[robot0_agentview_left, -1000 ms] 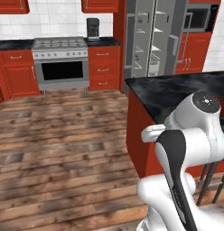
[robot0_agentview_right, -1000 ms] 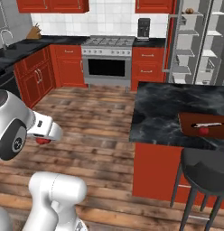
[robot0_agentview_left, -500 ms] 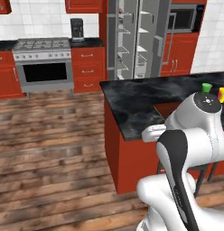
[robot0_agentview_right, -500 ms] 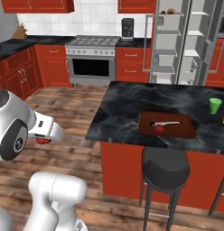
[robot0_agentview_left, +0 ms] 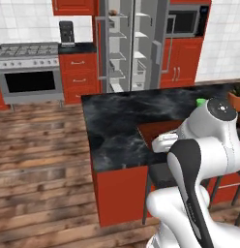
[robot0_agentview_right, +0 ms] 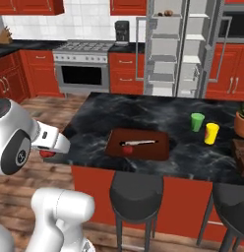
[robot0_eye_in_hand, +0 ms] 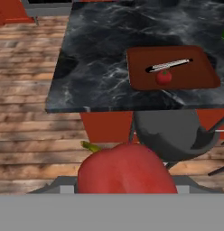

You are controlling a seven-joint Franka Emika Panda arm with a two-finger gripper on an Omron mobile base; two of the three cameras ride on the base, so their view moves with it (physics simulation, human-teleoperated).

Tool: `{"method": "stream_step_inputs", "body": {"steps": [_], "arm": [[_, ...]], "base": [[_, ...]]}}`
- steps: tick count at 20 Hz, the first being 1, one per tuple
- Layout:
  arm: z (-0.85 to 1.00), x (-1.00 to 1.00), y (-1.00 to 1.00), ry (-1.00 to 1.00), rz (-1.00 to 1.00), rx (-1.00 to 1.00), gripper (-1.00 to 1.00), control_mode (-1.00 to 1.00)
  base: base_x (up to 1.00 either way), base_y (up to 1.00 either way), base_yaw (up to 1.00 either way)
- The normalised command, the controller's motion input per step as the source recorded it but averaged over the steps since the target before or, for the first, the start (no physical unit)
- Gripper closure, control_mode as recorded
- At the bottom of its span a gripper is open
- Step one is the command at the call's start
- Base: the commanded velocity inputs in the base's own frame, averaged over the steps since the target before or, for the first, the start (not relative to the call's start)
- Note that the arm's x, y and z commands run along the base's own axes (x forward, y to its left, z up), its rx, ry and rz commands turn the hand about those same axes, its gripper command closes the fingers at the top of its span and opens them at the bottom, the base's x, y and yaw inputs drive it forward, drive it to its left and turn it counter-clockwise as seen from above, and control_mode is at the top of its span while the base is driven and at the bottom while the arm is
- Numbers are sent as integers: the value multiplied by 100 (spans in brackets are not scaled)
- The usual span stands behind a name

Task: Gather the bell pepper and tomato from the fridge and place them on a tray on the dining counter. Then gather the chicken drumsticks from the fridge and place them on the other tray.

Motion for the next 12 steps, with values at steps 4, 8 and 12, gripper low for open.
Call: {"method": "stream_step_inputs", "body": {"steps": [4, 8, 12], "arm": [[0, 0, 0, 0, 0, 0, 100, 100], [0, 0, 0, 0, 0, 0, 100, 100], [0, 0, 0, 0, 0, 0, 100, 100]], "base": [[39, -70, 0], [34, -53, -1], [34, -52, -3]]}}
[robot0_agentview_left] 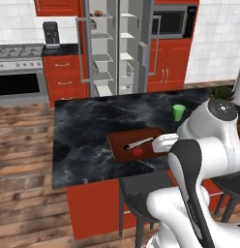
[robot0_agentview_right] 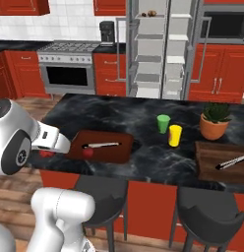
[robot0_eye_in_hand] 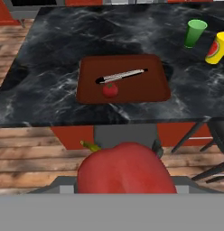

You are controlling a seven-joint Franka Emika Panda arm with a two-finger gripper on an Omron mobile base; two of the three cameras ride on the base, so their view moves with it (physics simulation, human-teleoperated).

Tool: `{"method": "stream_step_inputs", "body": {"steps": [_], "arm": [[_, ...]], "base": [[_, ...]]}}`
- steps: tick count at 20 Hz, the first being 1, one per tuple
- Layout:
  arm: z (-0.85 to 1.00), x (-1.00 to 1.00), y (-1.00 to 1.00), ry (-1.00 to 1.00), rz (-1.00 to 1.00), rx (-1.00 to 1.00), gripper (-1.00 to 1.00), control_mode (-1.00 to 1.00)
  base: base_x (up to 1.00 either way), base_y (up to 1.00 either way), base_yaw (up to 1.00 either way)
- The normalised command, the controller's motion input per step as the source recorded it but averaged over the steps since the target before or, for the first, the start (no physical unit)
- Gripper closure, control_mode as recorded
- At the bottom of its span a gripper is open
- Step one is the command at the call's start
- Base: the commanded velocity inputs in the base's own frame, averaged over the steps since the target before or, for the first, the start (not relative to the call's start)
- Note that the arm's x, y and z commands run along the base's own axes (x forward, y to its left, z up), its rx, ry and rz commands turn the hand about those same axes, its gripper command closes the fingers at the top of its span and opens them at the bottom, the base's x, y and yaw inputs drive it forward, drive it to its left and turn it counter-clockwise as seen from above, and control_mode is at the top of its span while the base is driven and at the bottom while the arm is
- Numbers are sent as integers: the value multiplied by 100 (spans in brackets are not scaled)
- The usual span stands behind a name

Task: Gather the bell pepper and tomato from the fridge and place them on a tray on the dining counter. Then gather the chicken drumsticks from the fridge and place them on the other tray.

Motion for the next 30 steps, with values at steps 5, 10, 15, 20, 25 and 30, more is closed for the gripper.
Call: {"method": "stream_step_inputs", "body": {"steps": [5, 10, 15, 20, 25, 30], "arm": [[0, 0, 0, 0, 0, 0, 100, 100], [0, 0, 0, 0, 0, 0, 100, 100], [0, 0, 0, 0, 0, 0, 100, 100], [0, 77, -10, 3, 0, 4, 100, -100], [-10, 99, 0, 13, 0, 0, 100, -100], [-53, 72, 0, 14, 2, 0, 100, -100]], "base": [[44, -43, -2], [56, -27, -3], [62, -23, -1], [17, -4, 0], [0, 0, 0], [0, 0, 0]]}}
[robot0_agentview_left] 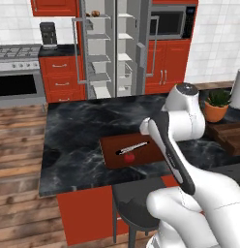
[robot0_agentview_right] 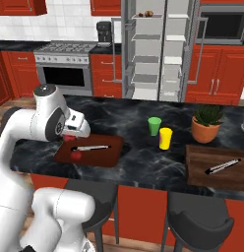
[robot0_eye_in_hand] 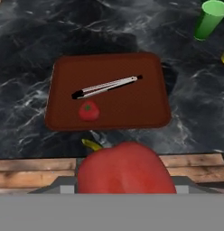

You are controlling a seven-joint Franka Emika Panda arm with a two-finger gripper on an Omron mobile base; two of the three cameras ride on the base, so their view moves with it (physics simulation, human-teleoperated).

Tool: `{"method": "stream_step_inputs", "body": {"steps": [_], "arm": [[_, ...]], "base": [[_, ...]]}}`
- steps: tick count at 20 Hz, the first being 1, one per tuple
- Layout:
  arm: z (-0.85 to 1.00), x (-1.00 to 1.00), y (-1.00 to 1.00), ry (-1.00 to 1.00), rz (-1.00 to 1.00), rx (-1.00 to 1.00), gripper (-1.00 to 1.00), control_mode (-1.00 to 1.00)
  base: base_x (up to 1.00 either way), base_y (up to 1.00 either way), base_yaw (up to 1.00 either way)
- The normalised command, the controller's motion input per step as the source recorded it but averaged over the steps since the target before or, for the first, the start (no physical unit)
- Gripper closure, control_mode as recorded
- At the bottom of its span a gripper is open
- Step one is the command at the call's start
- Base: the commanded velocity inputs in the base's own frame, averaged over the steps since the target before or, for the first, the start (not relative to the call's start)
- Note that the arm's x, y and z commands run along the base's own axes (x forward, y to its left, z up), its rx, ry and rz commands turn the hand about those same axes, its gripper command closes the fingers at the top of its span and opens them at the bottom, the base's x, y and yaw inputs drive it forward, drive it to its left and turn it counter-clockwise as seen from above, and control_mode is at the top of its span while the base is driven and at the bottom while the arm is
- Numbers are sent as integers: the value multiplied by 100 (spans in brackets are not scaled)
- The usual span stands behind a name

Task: Gather the bell pepper and tomato from the fridge and place them on a tray on the dining counter. Then gather the chicken drumsticks from the fridge and place them on the other tray.

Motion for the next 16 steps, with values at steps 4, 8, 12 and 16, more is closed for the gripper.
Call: {"method": "stream_step_inputs", "body": {"steps": [4, 8, 12, 16], "arm": [[-59, 65, -15, 13, 4, -3, 100, -100], [-58, 60, -25, 5, 2, -6, 100, -100], [-60, 43, -25, 0, 0, -8, 100, -100], [-53, 37, -25, 2, 0, -3, 100, -100]], "base": [[0, 0, 0], [0, 0, 0], [0, 0, 0], [0, 0, 0]]}}
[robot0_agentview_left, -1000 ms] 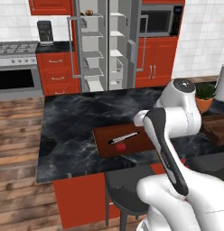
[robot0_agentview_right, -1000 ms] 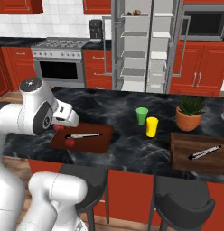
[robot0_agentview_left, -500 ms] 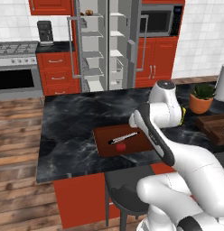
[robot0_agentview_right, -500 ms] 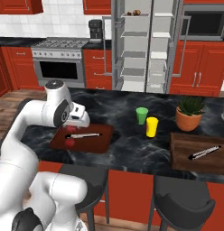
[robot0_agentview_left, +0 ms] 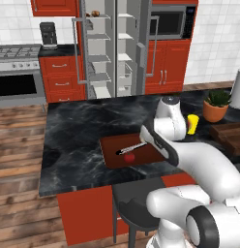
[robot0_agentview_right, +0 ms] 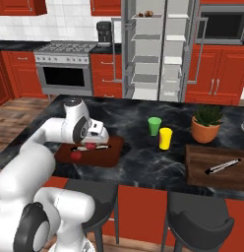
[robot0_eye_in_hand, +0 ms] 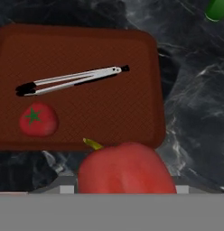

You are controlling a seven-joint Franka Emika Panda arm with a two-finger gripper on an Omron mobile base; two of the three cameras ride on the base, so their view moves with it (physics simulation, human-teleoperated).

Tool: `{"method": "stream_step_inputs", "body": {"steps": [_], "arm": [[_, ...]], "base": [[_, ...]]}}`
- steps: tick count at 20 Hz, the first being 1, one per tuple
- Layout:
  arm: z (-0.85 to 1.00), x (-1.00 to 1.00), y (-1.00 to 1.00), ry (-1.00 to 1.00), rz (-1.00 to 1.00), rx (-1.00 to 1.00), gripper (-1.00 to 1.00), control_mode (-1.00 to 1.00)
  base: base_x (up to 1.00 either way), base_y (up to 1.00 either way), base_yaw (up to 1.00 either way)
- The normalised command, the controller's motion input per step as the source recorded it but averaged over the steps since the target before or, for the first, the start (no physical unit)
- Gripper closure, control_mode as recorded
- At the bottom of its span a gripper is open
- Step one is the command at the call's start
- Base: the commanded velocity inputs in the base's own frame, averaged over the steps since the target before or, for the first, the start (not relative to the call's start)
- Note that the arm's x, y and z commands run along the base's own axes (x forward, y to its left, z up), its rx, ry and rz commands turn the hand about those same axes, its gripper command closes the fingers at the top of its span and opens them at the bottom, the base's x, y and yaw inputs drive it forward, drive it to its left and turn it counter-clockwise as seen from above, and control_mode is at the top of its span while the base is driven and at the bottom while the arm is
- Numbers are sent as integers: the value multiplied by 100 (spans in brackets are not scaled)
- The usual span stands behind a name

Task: Gather the bell pepper and tomato from the fridge and place them on a tray on the dining counter. Then gather the chicken drumsticks from the fridge and place them on the other tray.

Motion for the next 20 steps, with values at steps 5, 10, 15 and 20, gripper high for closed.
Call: {"method": "stream_step_inputs", "body": {"steps": [5, 10, 15, 20], "arm": [[-31, 37, -23, 3, 0, 0, 100, -100], [-33, 42, -13, 4, 0, 0, 100, -100], [-38, 38, -4, 5, 0, 0, 100, -100], [-31, 20, 0, 7, 0, 0, 100, -100]], "base": [[0, 0, 0], [0, 0, 0], [0, 0, 0], [0, 0, 0]]}}
